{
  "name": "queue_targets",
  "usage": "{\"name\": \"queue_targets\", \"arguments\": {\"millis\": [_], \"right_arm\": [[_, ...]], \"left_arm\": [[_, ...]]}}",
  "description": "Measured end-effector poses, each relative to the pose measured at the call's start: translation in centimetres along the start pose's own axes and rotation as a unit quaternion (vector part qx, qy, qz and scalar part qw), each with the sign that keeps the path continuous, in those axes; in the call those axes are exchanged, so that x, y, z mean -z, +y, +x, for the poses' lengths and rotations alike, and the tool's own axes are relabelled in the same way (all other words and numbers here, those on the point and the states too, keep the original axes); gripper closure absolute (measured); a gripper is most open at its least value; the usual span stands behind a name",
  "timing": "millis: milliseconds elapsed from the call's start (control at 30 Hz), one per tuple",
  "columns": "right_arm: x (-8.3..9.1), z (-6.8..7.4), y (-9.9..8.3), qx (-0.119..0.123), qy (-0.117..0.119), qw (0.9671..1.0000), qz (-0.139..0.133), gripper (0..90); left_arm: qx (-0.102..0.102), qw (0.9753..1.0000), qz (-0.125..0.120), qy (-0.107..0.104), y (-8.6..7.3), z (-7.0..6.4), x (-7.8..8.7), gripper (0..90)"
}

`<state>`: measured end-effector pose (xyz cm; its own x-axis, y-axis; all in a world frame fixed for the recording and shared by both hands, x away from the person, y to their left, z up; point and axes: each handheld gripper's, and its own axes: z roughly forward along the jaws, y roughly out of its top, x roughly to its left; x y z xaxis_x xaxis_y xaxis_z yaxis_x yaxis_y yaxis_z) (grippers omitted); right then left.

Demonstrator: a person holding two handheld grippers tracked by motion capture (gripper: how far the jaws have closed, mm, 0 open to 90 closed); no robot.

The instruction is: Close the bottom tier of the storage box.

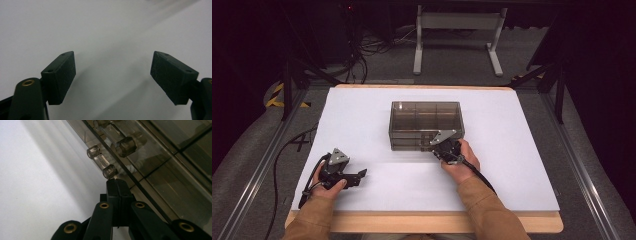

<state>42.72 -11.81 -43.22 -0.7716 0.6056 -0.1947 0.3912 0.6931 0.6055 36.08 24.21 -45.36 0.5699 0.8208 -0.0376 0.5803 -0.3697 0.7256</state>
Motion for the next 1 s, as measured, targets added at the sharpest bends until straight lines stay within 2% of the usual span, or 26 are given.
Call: {"name": "queue_targets", "arguments": {"millis": [433,1000], "right_arm": [[-0.19,-0.01,0.00,-0.015,-0.011,0.9998,-0.008,90.0],[0.36,-0.02,0.14,-0.021,-0.007,0.9996,-0.016,90.0]], "left_arm": [[-0.002,1.0000,0.000,0.000,0.03,-0.07,-0.02,21.1],[-0.002,1.0000,-0.001,-0.001,0.07,-0.03,-0.07,21.1]]}}
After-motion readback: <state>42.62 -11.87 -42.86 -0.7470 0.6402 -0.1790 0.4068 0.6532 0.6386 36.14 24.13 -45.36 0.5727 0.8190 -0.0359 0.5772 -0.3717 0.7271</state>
